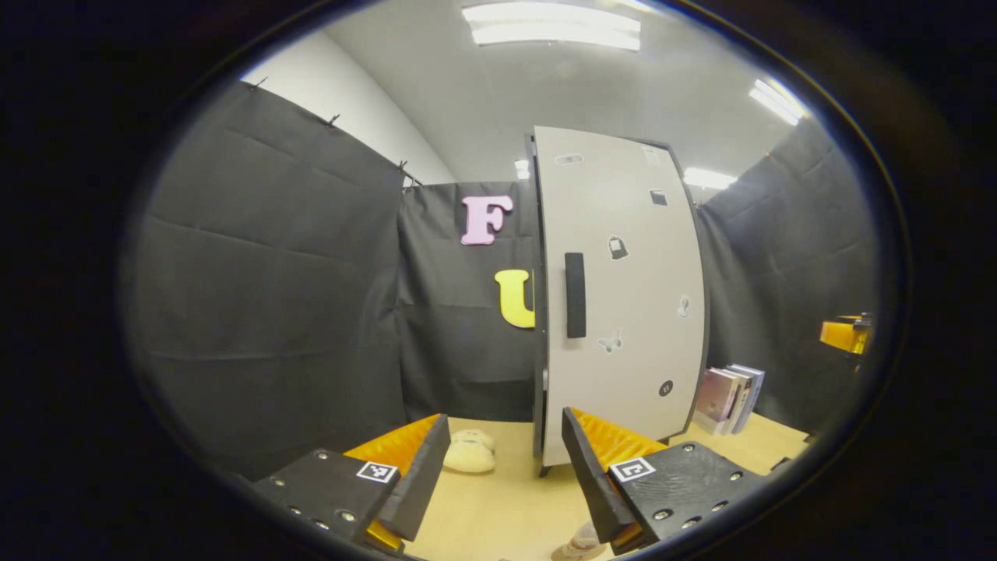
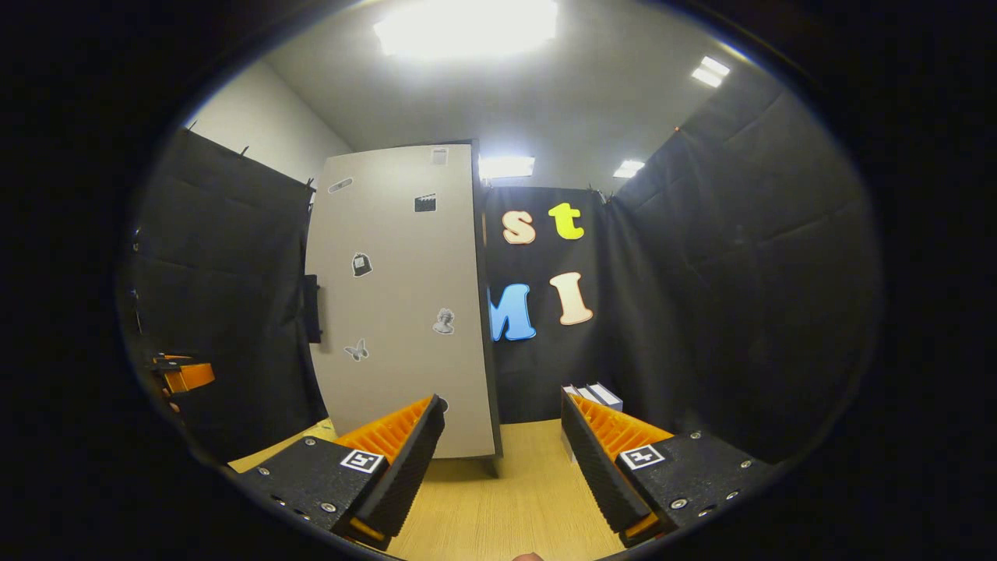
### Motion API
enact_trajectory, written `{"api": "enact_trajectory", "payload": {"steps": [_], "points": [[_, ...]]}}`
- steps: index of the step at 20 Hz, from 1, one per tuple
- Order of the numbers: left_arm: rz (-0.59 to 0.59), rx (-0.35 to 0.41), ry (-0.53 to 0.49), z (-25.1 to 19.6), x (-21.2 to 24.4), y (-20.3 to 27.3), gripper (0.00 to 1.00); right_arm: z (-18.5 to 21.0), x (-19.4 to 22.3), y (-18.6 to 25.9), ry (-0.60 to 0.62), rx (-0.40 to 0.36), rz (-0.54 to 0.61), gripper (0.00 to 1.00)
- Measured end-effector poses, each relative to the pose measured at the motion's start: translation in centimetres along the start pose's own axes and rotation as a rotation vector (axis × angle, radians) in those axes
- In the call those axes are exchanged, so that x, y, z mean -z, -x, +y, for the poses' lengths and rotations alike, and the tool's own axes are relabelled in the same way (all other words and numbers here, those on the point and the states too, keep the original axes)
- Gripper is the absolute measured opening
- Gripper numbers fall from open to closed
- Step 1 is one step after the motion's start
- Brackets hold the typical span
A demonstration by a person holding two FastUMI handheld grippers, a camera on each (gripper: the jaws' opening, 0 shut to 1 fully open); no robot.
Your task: Open the cabinet door with the right hand, grasp the bottle in the cabinet with the left hand and place it on the coaster, then close the cabinet door with the right hand.
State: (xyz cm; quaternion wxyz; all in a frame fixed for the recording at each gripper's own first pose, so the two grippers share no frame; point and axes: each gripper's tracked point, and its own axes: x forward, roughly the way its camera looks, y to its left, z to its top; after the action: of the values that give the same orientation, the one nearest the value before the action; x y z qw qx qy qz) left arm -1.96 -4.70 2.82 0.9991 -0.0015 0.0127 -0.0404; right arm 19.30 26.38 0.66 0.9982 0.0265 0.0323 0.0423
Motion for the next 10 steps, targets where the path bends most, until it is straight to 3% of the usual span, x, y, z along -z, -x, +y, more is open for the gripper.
{"api": "enact_trajectory", "payload": {"steps": [2, 5, 10], "points": [[-0.001, -0.003, -0.003, 0.2, 0.0, -0.1, 0.78, 0.3, -0.1, -0.2, 0.001, -0.003, -0.001, 0.94], [0.001, -0.006, -0.001, 0.5, 0.3, -0.2, 0.83, 0.7, 0.0, -0.5, 0.007, -0.009, 0.002, 0.94], [0.002, -0.015, 0.002, 1.0, 0.5, -0.1, 0.78, 1.4, -0.1, -0.5, 0.030, -0.019, 0.000, 0.94]]}}
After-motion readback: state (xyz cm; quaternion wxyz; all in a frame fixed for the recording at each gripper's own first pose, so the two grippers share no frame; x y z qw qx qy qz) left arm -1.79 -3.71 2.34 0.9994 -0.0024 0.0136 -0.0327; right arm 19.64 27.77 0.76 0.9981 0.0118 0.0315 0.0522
